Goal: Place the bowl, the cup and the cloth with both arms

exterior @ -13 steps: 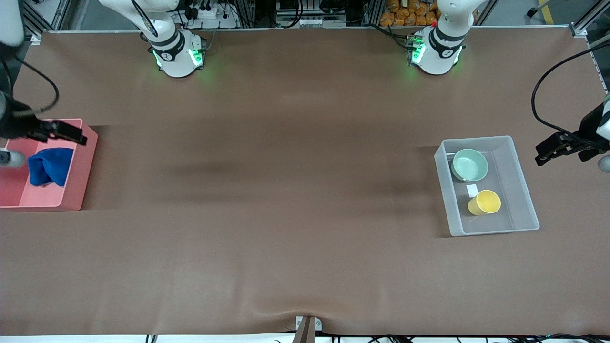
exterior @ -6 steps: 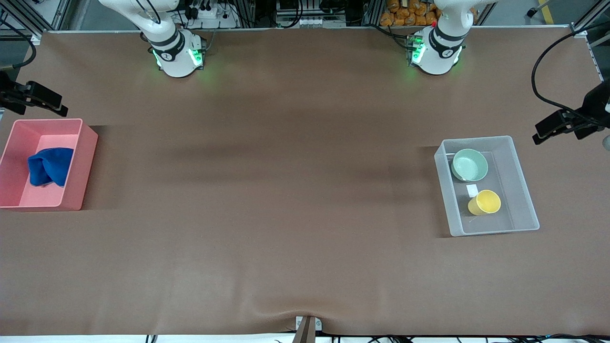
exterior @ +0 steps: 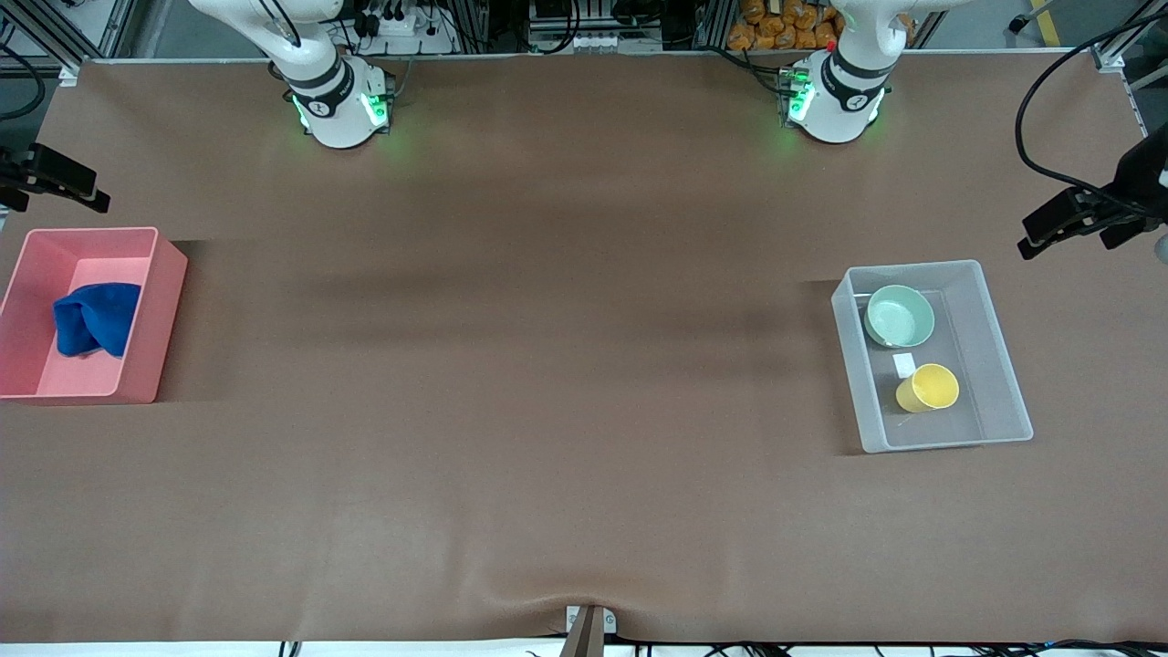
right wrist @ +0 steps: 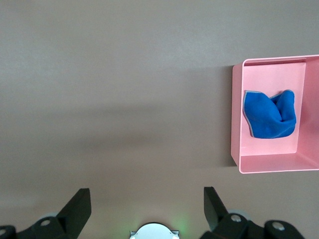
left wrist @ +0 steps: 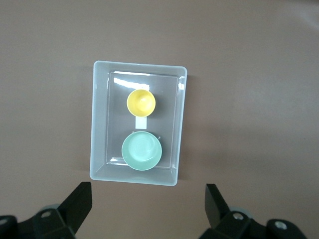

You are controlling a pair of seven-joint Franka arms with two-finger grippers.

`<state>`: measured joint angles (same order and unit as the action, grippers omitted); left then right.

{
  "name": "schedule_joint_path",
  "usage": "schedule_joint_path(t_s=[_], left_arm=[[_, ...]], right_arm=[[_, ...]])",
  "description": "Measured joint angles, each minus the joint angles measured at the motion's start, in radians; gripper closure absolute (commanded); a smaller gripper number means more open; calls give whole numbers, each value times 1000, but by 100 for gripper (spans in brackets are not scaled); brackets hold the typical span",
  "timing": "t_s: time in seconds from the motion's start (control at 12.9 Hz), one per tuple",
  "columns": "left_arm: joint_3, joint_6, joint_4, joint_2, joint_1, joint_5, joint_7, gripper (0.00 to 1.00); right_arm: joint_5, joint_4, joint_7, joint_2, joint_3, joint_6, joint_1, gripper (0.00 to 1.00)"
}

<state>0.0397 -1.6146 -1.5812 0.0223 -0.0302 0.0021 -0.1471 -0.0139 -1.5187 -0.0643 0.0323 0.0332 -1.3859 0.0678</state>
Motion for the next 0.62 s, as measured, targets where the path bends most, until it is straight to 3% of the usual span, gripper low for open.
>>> schedule_joint_path(t_s=[0.31, 0.62], left_arm=[[-8, 3, 0, 0, 9, 17, 3, 0], [34, 50, 6, 1, 18, 68, 5, 0]], right_arm=[[0, 0, -1, 0, 0, -4, 0, 0], [0, -4, -1, 0, -1, -8, 0, 0]])
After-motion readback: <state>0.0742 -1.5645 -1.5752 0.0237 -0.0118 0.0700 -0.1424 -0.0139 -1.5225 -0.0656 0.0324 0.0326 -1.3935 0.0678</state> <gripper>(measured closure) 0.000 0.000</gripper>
